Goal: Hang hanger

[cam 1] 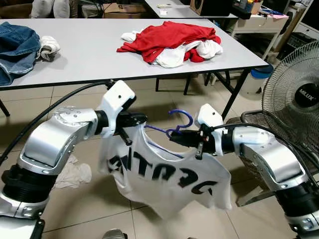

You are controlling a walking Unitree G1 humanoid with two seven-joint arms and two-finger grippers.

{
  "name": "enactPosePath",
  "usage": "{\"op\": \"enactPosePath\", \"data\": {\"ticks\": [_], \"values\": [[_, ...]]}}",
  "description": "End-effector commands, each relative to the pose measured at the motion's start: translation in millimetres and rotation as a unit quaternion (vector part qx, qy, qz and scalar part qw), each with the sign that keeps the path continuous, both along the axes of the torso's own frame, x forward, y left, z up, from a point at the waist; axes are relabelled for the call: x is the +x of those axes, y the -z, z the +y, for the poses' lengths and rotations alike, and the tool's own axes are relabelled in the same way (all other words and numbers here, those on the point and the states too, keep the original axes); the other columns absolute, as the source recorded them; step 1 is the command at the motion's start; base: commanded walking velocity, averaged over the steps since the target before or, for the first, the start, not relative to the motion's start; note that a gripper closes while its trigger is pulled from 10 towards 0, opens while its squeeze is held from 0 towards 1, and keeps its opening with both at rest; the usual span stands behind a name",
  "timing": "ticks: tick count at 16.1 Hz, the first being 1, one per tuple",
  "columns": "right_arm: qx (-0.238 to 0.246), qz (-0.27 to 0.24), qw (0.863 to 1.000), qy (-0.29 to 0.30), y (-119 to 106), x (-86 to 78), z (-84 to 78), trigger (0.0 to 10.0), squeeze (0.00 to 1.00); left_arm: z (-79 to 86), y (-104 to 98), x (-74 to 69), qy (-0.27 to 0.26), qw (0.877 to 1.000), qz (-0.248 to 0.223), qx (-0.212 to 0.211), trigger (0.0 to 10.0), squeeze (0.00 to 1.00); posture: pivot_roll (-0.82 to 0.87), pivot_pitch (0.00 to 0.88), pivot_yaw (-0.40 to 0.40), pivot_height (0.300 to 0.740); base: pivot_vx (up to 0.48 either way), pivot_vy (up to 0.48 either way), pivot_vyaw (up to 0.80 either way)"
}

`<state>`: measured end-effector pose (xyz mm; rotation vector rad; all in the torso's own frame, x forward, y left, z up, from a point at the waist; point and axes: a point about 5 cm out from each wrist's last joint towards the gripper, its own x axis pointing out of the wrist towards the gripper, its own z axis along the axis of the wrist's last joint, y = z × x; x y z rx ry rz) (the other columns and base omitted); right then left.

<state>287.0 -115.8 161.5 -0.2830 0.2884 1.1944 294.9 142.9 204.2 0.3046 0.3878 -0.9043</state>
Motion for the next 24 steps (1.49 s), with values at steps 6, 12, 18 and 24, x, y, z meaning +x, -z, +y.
{"op": "enactPosePath", "data": {"ticks": [6, 12, 18, 24], "values": [[0.007, -0.03, 0.999, 0.014, -10.6, 9.6, -7.3, 10.0, 0.0, 9.1, -27.3, 6.1, 0.0, 0.999, -0.039, -0.028, 10.0, 1.0, 0.01, 0.0, -0.042, 0.74, 0.0, 0.0, 0.0], [0.019, -0.04, 0.998, -0.034, -24.8, 8.2, -24.9, 10.0, 0.0, 65.0, -50.9, 14.6, 0.038, 0.992, -0.113, -0.034, 10.0, 0.0, 0.01, 0.0, -0.033, 0.74, 0.0, 0.0, 0.0], [0.058, -0.046, 0.997, 0.002, -40.9, 16.4, -49.4, 10.0, 0.0, 72.0, -12.5, -3.6, 0.059, 0.995, -0.076, -0.03, 10.0, 1.0, 0.01, 0.0, -0.019, 0.74, 0.0, 0.0, 0.0], [0.078, -0.045, 0.996, 0.012, -48.8, 17.3, -62.2, 10.0, 0.0, 63.3, 37.9, -20.2, -0.024, 0.998, -0.048, -0.014, 10.0, 1.0, 0.02, 0.0, -0.033, 0.74, 0.0, 0.0, 0.0]]}}
